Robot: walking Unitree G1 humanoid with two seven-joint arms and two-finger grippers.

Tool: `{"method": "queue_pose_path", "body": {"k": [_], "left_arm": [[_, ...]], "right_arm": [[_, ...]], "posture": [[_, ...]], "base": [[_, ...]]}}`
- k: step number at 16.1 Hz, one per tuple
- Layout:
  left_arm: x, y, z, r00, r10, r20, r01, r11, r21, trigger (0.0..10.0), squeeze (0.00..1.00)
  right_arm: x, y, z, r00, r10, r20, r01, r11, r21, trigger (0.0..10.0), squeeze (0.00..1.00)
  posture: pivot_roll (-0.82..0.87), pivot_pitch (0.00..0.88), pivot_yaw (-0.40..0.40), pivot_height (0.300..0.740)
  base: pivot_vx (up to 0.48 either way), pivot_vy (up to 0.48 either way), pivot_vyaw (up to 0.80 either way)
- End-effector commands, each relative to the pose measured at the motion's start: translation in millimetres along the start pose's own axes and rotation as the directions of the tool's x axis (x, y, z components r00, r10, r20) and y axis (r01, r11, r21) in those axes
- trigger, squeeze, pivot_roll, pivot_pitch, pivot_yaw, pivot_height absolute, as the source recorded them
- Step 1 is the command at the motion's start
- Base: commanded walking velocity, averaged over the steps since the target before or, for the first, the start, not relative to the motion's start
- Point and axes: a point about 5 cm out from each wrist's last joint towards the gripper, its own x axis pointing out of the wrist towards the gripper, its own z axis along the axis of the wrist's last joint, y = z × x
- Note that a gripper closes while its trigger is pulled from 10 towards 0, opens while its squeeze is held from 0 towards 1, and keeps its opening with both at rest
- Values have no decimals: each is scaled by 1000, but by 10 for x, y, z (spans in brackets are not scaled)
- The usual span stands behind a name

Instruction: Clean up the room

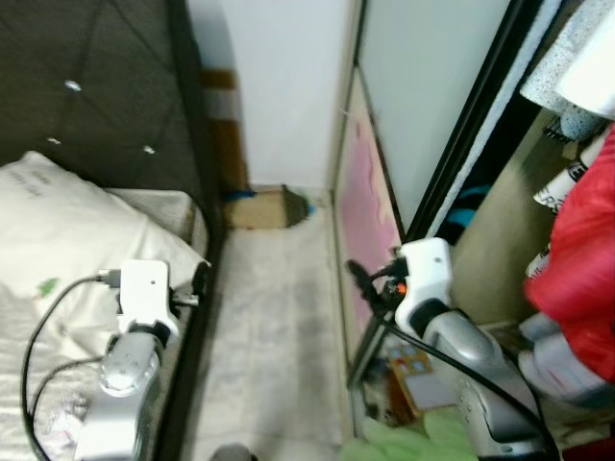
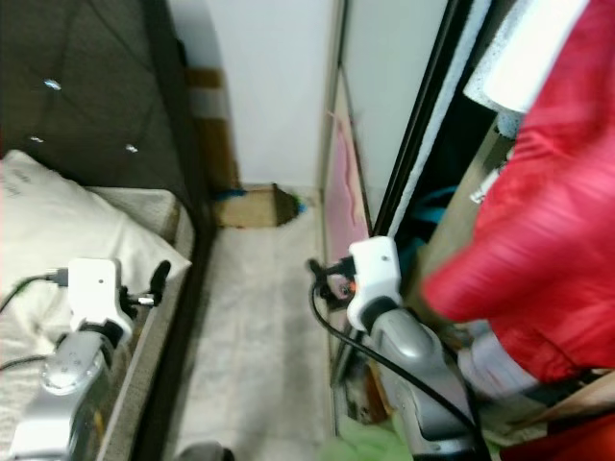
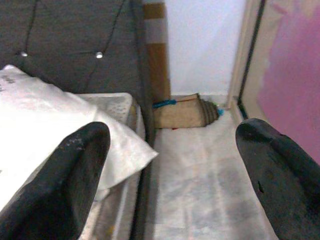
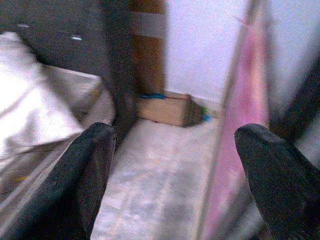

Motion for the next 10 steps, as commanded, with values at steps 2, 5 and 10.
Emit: {"method": "queue_pose_path", "body": {"k": [2,5,10], "left_arm": [[10,-63,57,1000,-12,18,13,1000,-13,10000,0],[16,-63,66,1000,-3,13,4,999,-42,10000,0],[9,-17,58,1000,13,11,-13,998,-59,10000,0]], "right_arm": [[11,-87,-27,998,-64,19,64,998,26,10000,0],[43,-108,-16,995,-76,69,74,997,31,10000,0],[59,-125,-52,993,-87,82,84,996,34,10000,0]], "posture": [[-17,0,-64,740],[-19,0,-67,740],[-17,0,-68,740]], "base": [[0,0,0],[0,0,138],[0,0,798]]}}
